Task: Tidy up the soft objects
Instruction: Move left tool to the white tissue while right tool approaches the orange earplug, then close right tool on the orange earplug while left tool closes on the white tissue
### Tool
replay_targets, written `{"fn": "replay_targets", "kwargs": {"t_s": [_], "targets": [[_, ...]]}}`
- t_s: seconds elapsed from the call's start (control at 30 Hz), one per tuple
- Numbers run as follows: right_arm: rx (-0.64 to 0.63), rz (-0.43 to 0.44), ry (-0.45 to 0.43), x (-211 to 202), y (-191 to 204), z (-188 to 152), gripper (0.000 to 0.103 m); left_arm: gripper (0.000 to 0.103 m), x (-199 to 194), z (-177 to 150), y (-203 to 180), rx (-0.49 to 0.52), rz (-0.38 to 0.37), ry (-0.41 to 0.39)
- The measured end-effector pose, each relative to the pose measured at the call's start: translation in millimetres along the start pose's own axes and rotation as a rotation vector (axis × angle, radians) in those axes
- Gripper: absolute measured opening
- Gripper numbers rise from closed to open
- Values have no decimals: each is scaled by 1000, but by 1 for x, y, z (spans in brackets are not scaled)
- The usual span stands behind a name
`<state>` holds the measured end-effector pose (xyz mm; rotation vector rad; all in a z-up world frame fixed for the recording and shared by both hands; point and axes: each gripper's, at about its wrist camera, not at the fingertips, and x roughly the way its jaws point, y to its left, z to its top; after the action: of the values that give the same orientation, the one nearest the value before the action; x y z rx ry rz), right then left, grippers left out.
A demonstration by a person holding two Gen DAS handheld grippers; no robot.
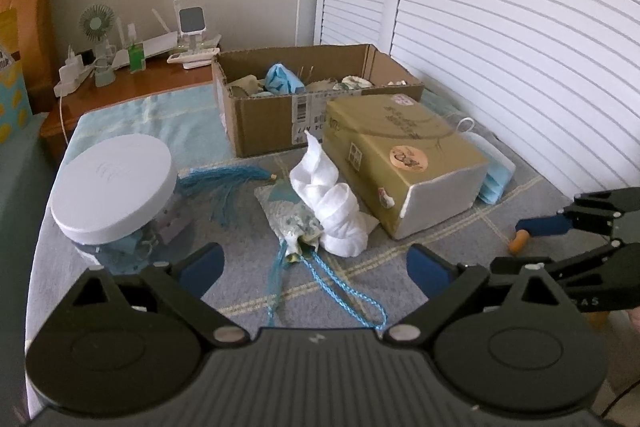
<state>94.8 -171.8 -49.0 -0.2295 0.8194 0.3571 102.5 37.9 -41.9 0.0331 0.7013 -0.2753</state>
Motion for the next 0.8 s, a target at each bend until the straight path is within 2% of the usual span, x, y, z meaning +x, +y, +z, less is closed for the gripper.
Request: {"fn": "replay_targets", "kwargs": {"t_s": [0.07, 0.2, 0.33, 0.47, 0.57, 0.63, 0.67, 0.77, 0.8], "targets": [[11, -9, -4, -2, -1, -1, 47, 94, 3, 3, -1, 11, 4, -4], [14, -17, -10, -3, -2, -2, 35, 83, 11, 8, -2, 41, 4, -8], [13, -17, -11, -3, -3, -2, 33, 78, 22, 13, -6, 88, 6, -11], [14, -17, -11, -2, -3, -1, 32, 64, 34, 17, -9, 117, 5, -6], [15, -21, -12, -1, -3, 0, 32, 62, 39, 18, -12, 135, -4, -8], [15, -23, -13, 0, -3, 0, 32, 55, 44, 16, -15, 150, -2, -1], [14, -24, -13, 0, -3, 0, 32, 46, 45, 16, -16, 155, -4, 2], [15, -24, -14, 0, -3, 1, 32, 42, 48, 16, -18, 154, -6, 1], [15, -24, -13, 0, -3, 0, 32, 35, 48, 16, -18, 155, -6, -2]]}}
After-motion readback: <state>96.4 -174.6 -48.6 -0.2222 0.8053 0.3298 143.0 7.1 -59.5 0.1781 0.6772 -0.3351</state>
